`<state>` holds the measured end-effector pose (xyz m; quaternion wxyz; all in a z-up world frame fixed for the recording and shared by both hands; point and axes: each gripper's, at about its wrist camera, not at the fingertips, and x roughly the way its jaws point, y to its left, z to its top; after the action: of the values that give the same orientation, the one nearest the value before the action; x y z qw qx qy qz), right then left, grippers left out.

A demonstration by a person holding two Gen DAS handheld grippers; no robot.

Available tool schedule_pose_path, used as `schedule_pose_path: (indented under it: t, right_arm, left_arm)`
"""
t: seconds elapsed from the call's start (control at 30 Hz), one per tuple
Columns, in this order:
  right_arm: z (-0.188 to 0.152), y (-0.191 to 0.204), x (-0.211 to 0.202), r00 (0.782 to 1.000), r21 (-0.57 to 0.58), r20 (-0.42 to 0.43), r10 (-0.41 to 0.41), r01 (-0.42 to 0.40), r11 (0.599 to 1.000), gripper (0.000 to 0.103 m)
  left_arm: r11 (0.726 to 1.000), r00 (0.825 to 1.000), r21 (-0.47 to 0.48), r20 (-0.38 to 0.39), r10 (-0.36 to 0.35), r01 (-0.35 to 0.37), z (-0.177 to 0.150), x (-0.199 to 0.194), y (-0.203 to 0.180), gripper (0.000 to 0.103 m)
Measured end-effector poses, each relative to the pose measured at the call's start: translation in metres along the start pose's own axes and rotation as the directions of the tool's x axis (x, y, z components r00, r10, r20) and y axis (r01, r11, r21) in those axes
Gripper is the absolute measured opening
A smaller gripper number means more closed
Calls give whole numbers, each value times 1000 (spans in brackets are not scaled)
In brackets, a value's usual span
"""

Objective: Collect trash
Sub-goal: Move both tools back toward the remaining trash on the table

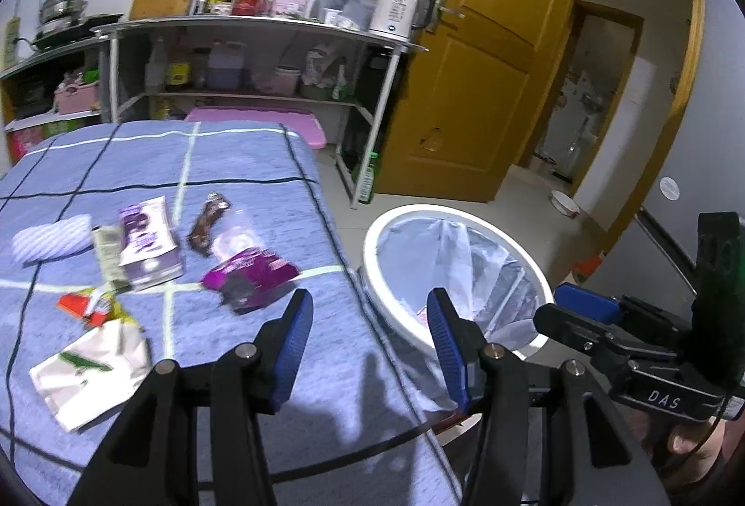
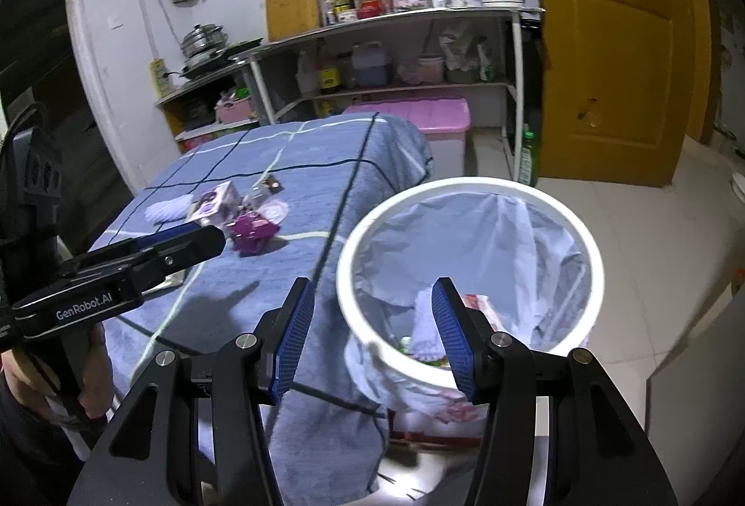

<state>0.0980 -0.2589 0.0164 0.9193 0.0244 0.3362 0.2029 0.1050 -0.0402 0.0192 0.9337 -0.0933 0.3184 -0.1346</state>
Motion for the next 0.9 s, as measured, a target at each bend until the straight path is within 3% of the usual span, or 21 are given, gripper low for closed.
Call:
schedule_pose_path:
  t: [0.53,0.9]
  right_arm:
    - [-6,48,22,993,-79,-46,107,-110,991,54]
    - [-2,66,48,981,-83,-79,178,-185,979,54]
  left_arm:
    - [990,992,-67,15,128,-126,-32,-30,52,53]
    - [961,966,-111,30,258,-253,-36,-45,101,56]
